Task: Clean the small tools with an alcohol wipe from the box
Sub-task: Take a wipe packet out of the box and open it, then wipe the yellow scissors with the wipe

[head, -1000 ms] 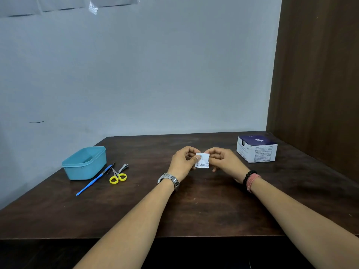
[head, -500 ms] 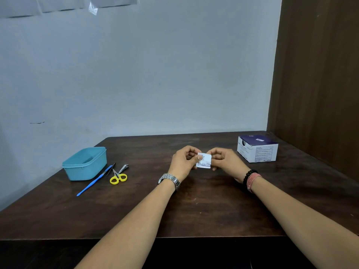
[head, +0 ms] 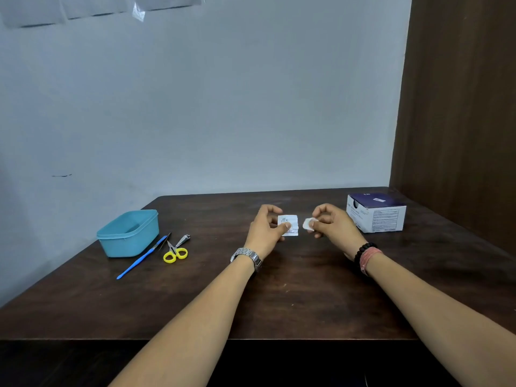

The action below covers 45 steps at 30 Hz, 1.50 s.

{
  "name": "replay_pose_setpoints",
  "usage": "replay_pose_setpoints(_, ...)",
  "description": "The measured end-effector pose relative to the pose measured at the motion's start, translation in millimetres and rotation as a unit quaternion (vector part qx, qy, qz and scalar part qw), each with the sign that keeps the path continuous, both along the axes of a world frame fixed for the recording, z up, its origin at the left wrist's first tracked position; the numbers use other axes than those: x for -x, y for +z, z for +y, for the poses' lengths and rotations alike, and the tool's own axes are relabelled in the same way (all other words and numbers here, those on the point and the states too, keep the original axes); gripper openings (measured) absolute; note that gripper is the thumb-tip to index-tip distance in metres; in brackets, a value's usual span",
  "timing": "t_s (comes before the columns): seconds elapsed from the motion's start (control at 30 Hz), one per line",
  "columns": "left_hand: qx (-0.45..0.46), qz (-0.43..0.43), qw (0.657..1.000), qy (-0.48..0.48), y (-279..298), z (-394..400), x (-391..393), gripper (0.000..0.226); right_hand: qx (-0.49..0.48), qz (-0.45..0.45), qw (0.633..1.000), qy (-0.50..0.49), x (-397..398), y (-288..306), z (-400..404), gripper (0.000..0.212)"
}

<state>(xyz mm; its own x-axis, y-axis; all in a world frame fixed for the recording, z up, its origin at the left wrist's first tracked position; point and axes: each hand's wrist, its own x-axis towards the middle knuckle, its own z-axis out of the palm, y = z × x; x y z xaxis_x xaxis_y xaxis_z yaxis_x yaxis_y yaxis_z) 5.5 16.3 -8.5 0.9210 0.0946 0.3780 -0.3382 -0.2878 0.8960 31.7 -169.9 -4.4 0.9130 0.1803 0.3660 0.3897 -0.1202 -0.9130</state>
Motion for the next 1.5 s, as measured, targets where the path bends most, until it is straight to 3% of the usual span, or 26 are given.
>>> replay_pose_setpoints(0.13,-0.023,-0.033,0.995,0.087,3.5,11.3,-2.1,0.031,0.007,-0.014,1.000,0.003,3.3,1.2,-0.3,0.023)
replay_pose_setpoints(0.27,-0.058,-0.063,0.987,0.138,14.3,35.0,-6.0,0.019,0.035,-0.022,0.999,0.019,6.0,0.4,2.3,0.019)
replay_pose_setpoints(0.37,-0.143,-0.070,0.971,0.178,29.2,60.7,-14.8,0.009,0.048,-0.025,0.998,0.026,3.7,-1.8,4.1,0.018)
replay_pose_setpoints(0.5,-0.193,-0.053,0.947,0.250,46.1,105.8,-36.7,0.008,0.060,-0.020,0.997,0.033,-2.6,-5.4,6.3,0.019)
replay_pose_setpoints(0.6,-0.317,0.046,0.908,0.271,41.1,138.1,-52.7,0.020,0.073,-0.015,0.997,0.036,-5.1,-6.9,6.9,0.017)
replay_pose_setpoints(0.7,-0.456,0.167,0.837,0.253,25.4,161.5,-60.0,0.028,0.083,-0.012,0.996,0.038,-6.1,-7.6,6.4,0.016)
replay_pose_setpoints(0.8,-0.504,0.183,0.807,0.249,22.7,170.5,-60.5,0.030,0.091,-0.013,0.995,0.039,-5.6,-7.7,6.2,0.014)
replay_pose_setpoints(0.93,-0.554,0.152,0.789,0.219,42.2,170.1,-48.9,0.028,0.093,-0.021,0.994,0.044,-3.7,-6.6,6.1,0.014)
replay_pose_setpoints(1.03,-0.556,0.116,0.803,0.180,60.7,179.0,-36.0,0.035,0.103,-0.030,0.993,0.048,-2.5,-6.2,5.6,0.013)
replay_pose_setpoints(1.13,-0.566,0.096,0.815,0.074,76.7,188.6,-11.7,0.047,0.118,-0.033,0.991,0.044,-2.3,-6.3,6.3,0.015)
replay_pose_setpoints(1.3,-0.663,0.152,0.730,-0.056,83.4,209.9,27.1,0.058,0.137,-0.040,0.989,0.042,-3.9,-9.0,9.4,0.020)
replay_pose_setpoints(1.5,-0.653,0.181,0.726,-0.120,73.6,213.4,40.8,0.059,0.154,-0.044,0.987,0.034,-4.4,-10.7,8.4,0.025)
